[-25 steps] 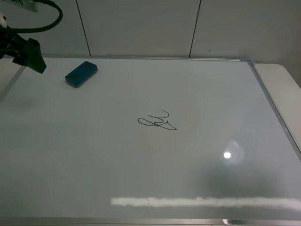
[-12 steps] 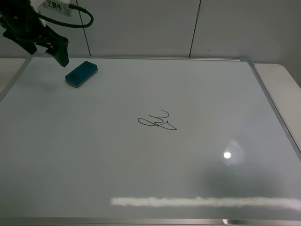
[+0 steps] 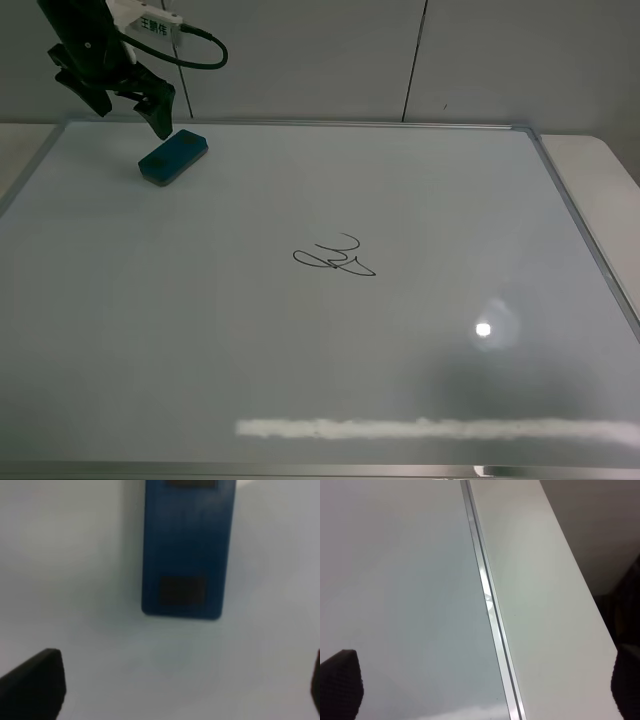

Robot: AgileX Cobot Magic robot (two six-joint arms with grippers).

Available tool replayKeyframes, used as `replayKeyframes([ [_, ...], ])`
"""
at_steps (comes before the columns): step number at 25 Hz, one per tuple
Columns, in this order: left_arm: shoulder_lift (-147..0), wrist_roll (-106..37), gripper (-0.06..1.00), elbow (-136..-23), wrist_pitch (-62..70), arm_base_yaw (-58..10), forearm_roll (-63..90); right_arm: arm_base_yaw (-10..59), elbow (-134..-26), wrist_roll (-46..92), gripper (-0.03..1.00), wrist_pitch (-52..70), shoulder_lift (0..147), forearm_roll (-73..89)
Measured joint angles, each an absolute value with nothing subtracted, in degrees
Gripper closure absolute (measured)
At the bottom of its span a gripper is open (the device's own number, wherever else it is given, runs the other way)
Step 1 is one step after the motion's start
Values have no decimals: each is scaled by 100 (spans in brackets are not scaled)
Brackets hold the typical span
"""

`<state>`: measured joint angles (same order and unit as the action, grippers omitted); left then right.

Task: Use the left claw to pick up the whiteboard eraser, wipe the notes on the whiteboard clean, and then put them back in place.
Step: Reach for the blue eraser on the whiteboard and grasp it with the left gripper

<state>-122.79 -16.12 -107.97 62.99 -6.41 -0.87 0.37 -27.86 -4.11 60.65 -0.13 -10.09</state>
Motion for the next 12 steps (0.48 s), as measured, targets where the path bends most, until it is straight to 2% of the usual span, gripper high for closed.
replayKeyframes([
  [12, -13505, -1888, -4, -12094, 6398, -641, -61, 37, -2786, -411, -2, 6065, -13, -1009],
])
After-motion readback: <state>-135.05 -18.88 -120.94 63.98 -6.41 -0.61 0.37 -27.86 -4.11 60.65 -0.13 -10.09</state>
